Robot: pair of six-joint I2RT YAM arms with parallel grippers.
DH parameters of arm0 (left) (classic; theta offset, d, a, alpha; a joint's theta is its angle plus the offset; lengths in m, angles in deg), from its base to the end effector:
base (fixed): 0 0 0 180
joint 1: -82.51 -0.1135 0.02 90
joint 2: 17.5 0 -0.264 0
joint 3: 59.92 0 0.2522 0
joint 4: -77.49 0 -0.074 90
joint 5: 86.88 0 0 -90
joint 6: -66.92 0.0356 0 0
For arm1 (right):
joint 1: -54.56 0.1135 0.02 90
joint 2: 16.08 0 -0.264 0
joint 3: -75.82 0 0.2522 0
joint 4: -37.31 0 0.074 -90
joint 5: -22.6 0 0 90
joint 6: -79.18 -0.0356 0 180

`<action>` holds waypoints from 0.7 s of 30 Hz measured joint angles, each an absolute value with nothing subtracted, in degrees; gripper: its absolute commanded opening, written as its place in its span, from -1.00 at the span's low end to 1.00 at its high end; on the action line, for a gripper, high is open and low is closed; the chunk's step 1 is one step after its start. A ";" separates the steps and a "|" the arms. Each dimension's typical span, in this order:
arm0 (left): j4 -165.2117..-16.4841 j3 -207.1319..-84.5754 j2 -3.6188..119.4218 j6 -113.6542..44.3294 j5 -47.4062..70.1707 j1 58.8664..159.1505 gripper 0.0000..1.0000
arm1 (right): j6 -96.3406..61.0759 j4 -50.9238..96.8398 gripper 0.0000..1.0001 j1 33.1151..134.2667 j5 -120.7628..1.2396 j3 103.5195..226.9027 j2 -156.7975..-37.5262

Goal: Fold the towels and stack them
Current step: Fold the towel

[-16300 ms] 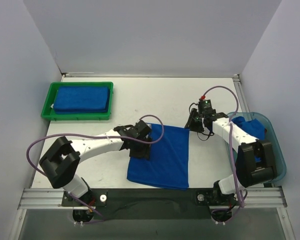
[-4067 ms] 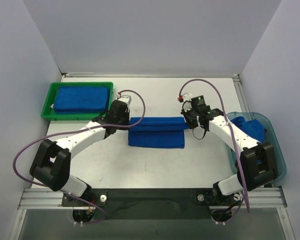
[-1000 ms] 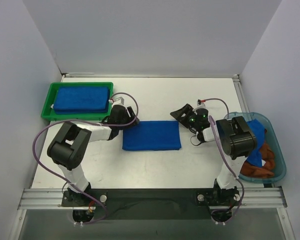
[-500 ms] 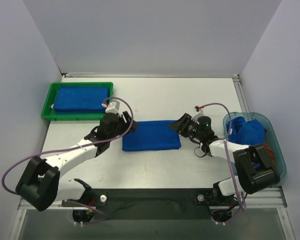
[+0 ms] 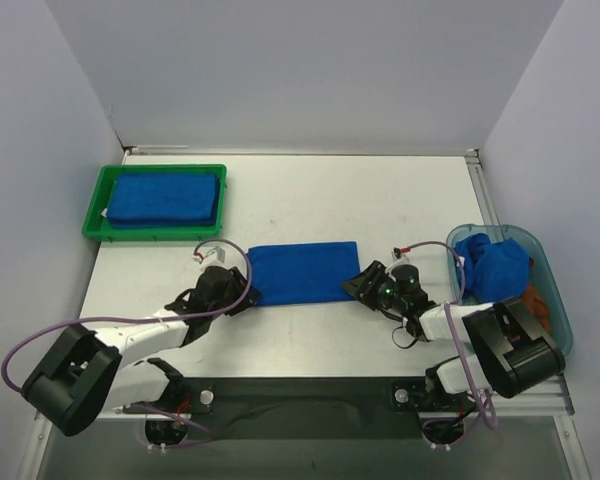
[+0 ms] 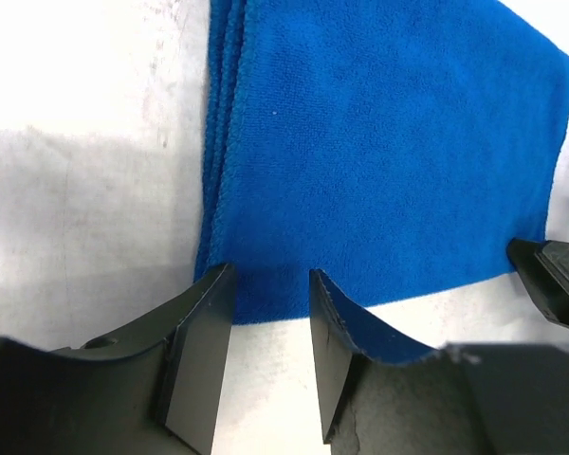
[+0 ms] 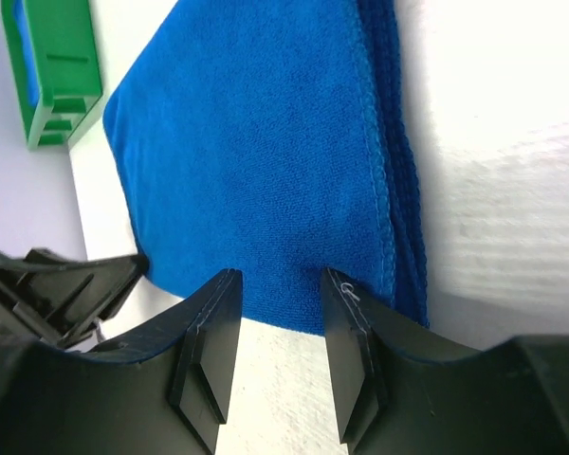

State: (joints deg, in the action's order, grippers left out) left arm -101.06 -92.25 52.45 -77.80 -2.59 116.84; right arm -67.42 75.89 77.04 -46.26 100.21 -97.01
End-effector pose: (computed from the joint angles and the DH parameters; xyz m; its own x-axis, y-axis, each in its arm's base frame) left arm 0.1789 -0.1179 0.1386 -0.7066 -0.5011 -0.4996 -0.1376 0.7899 -0.5976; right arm 0.1978 0.0958 0.1307 -0.7192 0.5451 -0.4308 -0.1330 0.5006 0.8554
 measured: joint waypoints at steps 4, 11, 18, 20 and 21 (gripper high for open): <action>-95.75 -91.97 46.57 -78.50 -3.10 117.49 0.10 | -65.08 67.80 -0.18 77.07 -49.67 100.43 -90.60; -83.90 -95.20 34.81 -76.16 -7.53 117.91 0.11 | -51.70 47.80 -0.18 78.09 -52.97 114.50 -83.89; -82.09 -109.10 49.26 -69.89 -8.76 116.90 -0.11 | -41.25 37.31 -0.26 78.62 -54.21 127.95 -91.24; -82.07 -112.34 54.87 -68.82 -8.76 116.84 -0.16 | -39.44 34.97 -0.29 78.62 -54.76 130.37 -95.15; -82.11 -113.63 57.50 -68.38 -8.69 116.84 -0.17 | -38.78 33.86 -0.37 78.62 -55.00 131.16 -96.96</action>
